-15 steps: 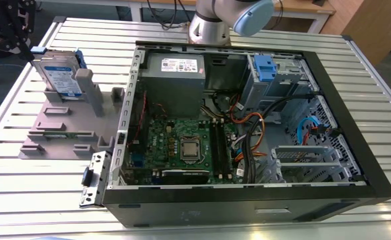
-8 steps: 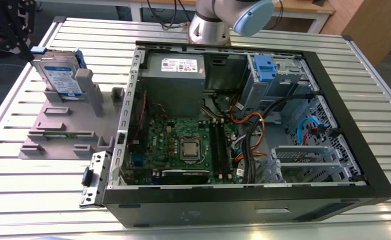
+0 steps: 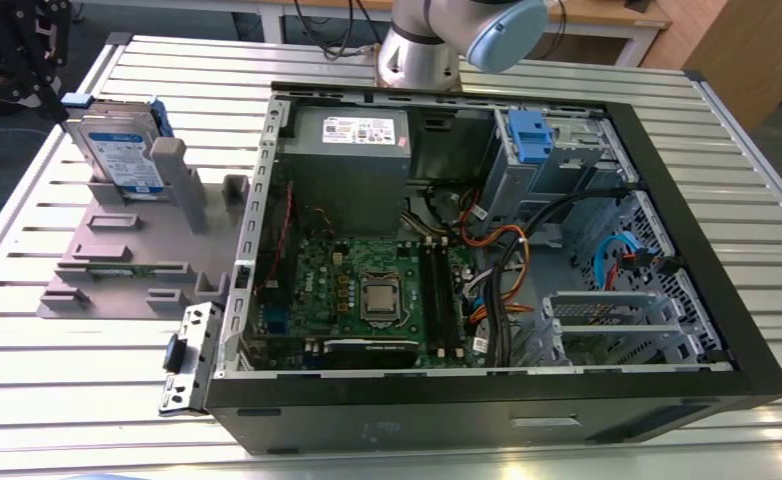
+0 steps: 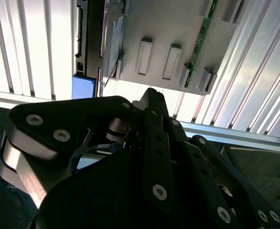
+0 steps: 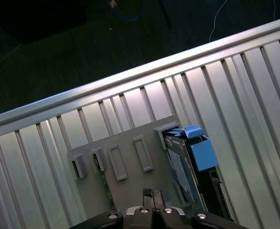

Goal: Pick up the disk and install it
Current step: 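Pick up the disk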

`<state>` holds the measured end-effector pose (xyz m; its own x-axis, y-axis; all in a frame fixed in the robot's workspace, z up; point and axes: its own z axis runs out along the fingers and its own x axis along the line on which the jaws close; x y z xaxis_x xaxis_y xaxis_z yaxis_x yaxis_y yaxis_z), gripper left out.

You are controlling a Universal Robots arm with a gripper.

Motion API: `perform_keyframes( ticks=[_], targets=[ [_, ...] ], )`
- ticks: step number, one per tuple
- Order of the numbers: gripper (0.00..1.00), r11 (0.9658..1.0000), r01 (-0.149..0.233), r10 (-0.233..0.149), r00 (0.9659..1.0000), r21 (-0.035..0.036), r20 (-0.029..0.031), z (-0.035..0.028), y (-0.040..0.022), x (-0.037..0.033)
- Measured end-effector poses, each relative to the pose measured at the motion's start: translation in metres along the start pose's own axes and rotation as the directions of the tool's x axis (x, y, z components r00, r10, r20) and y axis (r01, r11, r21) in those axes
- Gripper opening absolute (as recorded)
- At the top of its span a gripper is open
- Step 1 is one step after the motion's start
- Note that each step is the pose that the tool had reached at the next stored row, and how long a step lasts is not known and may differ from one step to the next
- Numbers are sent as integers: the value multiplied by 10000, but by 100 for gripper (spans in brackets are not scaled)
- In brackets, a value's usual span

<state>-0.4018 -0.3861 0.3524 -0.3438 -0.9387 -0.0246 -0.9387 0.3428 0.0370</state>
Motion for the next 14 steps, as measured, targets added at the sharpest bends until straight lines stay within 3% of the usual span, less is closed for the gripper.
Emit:
perform_keyframes(
  ticks=[14],
  targets=[
    [11,10000,96,-96,10000,-2,-4,0,0,0]
  ],
)
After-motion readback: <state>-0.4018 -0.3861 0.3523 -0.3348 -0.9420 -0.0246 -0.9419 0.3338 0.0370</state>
